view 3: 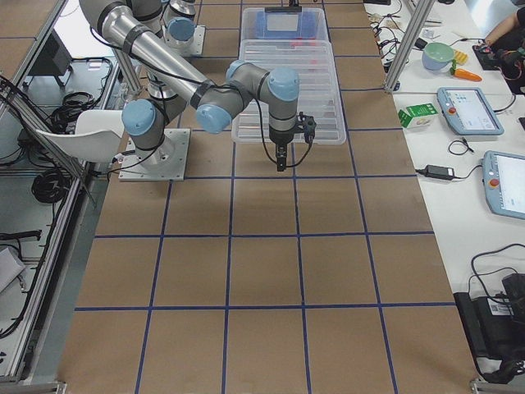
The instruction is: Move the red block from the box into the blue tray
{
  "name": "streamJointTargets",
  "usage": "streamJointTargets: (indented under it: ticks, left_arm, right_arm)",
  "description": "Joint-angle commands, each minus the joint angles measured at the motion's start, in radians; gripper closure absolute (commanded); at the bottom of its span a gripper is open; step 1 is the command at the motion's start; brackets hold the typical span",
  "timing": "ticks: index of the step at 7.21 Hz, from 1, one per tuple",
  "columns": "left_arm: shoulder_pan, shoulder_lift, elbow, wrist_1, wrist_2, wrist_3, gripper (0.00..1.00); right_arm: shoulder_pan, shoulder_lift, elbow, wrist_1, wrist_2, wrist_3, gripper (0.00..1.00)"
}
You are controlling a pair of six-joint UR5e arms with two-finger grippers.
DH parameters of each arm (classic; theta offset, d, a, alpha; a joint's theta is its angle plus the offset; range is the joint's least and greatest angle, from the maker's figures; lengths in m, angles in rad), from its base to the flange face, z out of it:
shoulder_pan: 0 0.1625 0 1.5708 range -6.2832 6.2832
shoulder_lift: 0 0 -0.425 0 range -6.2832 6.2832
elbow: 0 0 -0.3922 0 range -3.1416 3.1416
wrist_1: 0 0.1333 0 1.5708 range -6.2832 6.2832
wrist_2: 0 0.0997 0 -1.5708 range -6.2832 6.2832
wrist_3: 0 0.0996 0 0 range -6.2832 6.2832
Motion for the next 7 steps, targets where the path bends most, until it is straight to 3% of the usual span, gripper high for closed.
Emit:
streamJointTargets:
  ticks: [1,3,4,5,6,7]
  left_arm:
    - [0.0,-0.041,0.0,0.017,0.002,0.002,1.0]
    - [0.0,-0.078,-0.001,0.062,0.049,0.002,1.0]
    - [0.0,-0.085,-0.001,0.062,0.049,0.002,0.7]
    - [0.0,-0.091,-0.003,0.06,0.048,0.002,0.65]
    - [0.0,-0.092,-0.007,0.057,0.046,0.0,0.01]
    - [-0.001,-0.072,-0.009,0.039,0.049,0.0,0.0]
  right_arm:
    - [0.055,0.002,0.002,-0.003,0.004,0.049,0.0]
    - [0.089,0.002,0.005,-0.005,0.021,0.094,0.0]
    - [0.146,0.003,0.011,-0.037,0.022,0.159,0.0]
    - [0.192,0.009,0.025,-0.06,0.019,0.195,0.0]
    - [0.23,0.014,0.026,-0.084,0.018,0.253,0.0]
    - [0.272,0.017,0.025,-0.092,0.012,0.299,0.0]
